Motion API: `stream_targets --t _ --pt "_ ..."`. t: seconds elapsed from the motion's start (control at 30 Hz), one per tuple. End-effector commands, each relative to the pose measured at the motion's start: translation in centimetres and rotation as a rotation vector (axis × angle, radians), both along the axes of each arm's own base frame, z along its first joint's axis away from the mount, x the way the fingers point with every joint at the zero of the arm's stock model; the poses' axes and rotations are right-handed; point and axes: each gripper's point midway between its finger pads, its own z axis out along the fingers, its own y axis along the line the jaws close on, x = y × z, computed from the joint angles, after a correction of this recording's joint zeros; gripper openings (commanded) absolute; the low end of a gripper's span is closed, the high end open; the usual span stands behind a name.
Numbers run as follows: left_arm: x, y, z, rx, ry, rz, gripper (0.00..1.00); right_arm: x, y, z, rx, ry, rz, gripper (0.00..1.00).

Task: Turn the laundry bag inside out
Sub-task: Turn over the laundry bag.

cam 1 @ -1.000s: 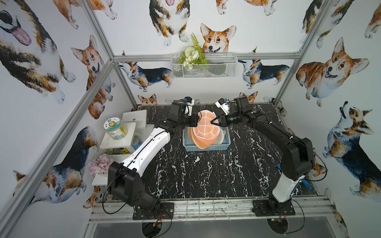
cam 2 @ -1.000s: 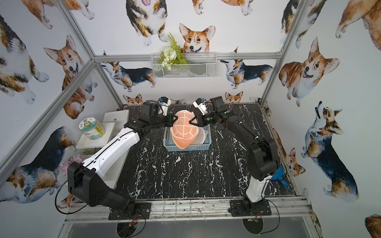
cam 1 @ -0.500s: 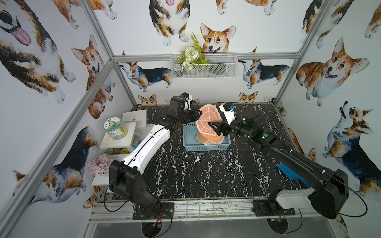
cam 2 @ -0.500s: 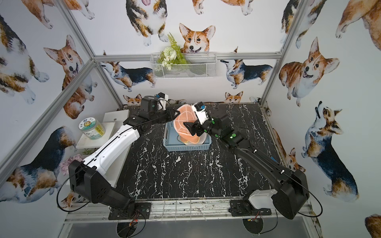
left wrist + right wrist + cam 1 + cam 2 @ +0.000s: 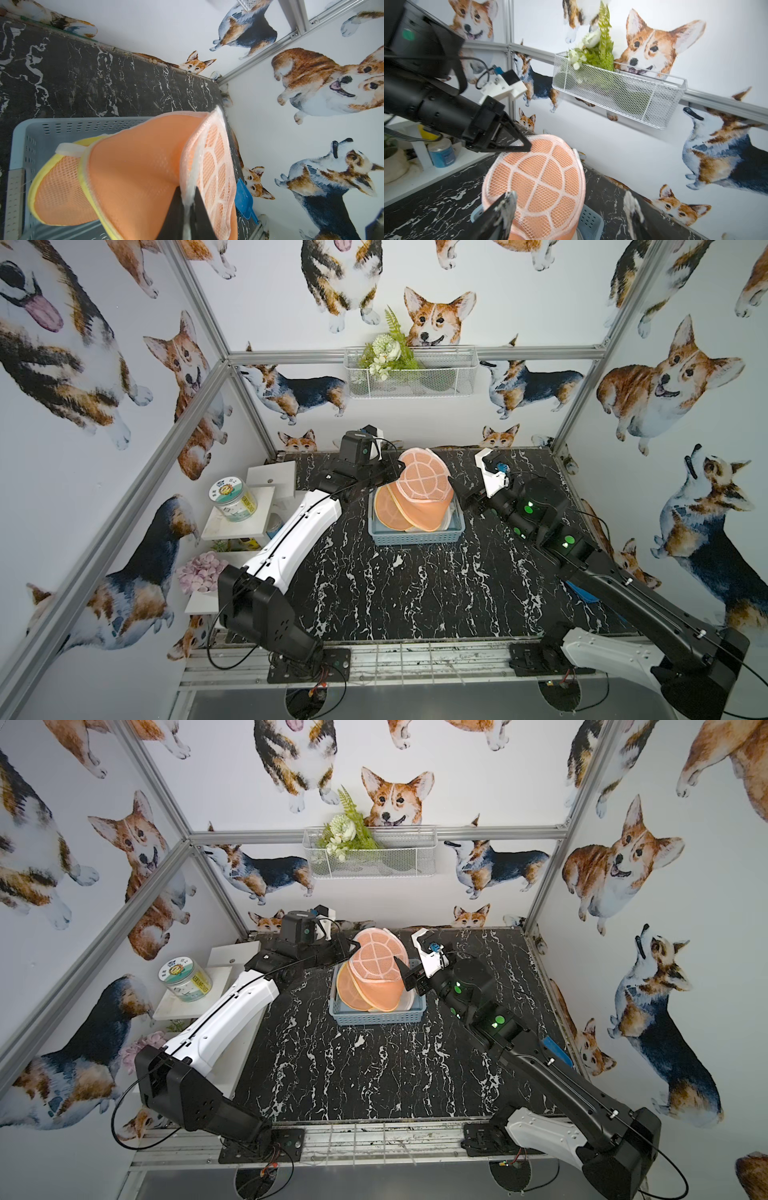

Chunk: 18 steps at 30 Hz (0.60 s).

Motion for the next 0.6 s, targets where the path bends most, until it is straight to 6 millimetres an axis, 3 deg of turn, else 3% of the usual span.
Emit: stream_targets --t 0.0,0.07,0.27,0.43,0.57 --pt "-0.1 -0.4 1.0 -0.035 -0.007 -0.011 0.0 -1.0 3.5 -1.7 -0.088 0.015 0.107 0.87" --pt "-0.2 -0.6 1.0 -0.047 0.002 -0.019 0.0 0.0 4.8 -3.6 -0.134 0.037 0.104 0.87" --pt "-0.5 -0.6 0.8 -0.049 0.011 -0.025 0.0 1.7 5.5 -4.8 -0.198 -0.018 0.054 0.88" --pt "-0.5 -0.7 0.5 -0.047 0.022 -0.032 0.0 1.1 6.2 -5.3 -0.262 -0.072 0.046 0.89" --pt "-0.5 -0.8 0.4 -0.05 0.025 -0.038 0.0 1.2 7.0 -7.4 -0.366 -0.067 0.023 0.9"
